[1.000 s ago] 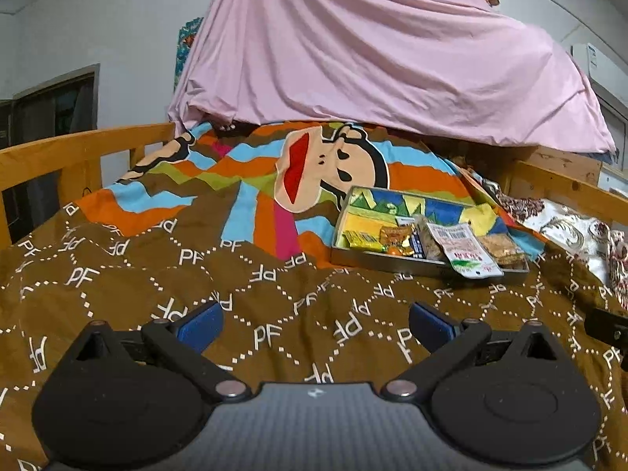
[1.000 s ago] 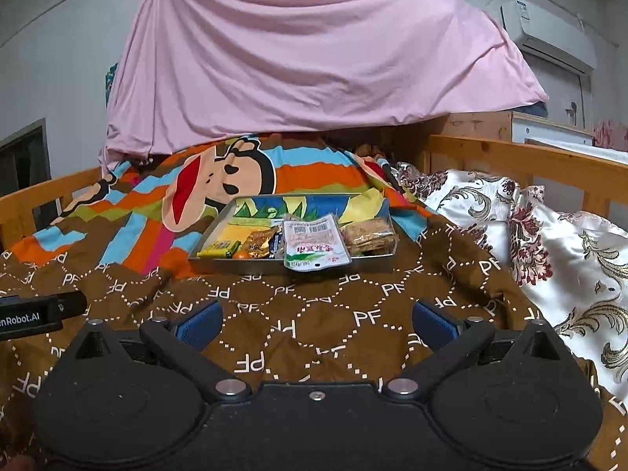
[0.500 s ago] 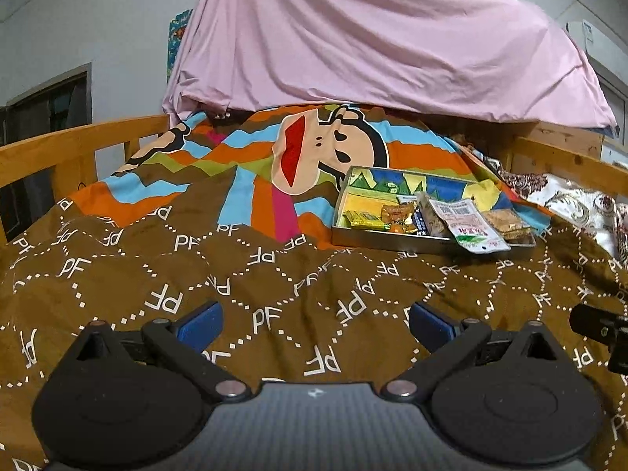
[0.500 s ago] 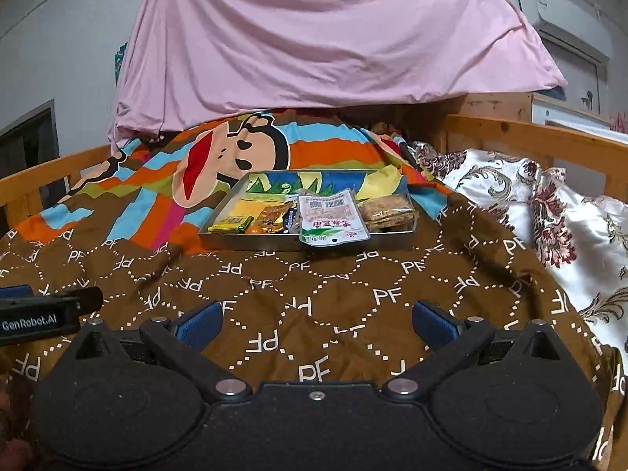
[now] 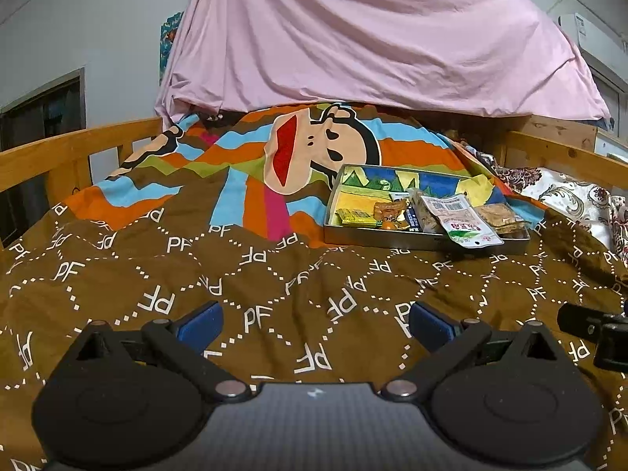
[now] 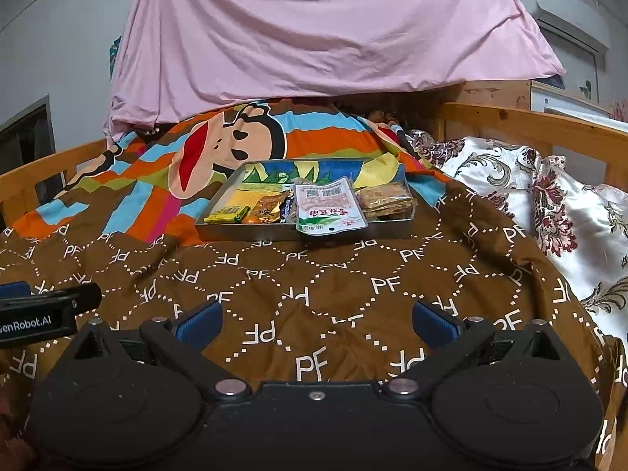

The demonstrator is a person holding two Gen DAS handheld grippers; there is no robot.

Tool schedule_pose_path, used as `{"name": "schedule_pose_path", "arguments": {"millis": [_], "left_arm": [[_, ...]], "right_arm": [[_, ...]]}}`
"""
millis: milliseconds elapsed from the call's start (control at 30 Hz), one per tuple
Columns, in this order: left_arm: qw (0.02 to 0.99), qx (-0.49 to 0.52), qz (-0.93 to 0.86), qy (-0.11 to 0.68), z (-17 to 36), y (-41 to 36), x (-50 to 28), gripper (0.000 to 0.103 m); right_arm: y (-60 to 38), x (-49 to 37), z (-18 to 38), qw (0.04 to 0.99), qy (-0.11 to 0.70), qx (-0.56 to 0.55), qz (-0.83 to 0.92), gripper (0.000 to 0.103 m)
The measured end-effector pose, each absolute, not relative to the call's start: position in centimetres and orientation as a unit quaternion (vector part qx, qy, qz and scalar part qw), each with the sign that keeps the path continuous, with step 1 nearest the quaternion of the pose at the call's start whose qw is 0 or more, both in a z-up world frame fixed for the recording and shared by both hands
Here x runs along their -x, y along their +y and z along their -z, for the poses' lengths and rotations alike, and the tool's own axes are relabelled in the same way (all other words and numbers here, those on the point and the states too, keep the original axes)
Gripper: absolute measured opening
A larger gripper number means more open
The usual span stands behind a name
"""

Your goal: Organize snacks

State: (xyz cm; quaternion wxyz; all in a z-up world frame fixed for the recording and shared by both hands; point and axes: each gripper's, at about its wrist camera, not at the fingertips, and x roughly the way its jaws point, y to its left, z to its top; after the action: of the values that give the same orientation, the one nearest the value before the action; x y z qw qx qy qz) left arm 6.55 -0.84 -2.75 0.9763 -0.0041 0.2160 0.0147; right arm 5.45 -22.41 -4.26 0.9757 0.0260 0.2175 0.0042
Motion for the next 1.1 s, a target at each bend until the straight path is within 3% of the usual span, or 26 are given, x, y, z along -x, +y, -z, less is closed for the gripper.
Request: {"name": "schedule_pose_path", "arguments": {"millis": [1100], "left_arm": [[0.977, 0.011, -0.016, 0.213, 2.66, -0.66, -6.43, 0.103]], "right_arm": [[-22.36, -5.84, 4.64, 0.973, 0.228, -0.017, -0.010, 0.102]]}}
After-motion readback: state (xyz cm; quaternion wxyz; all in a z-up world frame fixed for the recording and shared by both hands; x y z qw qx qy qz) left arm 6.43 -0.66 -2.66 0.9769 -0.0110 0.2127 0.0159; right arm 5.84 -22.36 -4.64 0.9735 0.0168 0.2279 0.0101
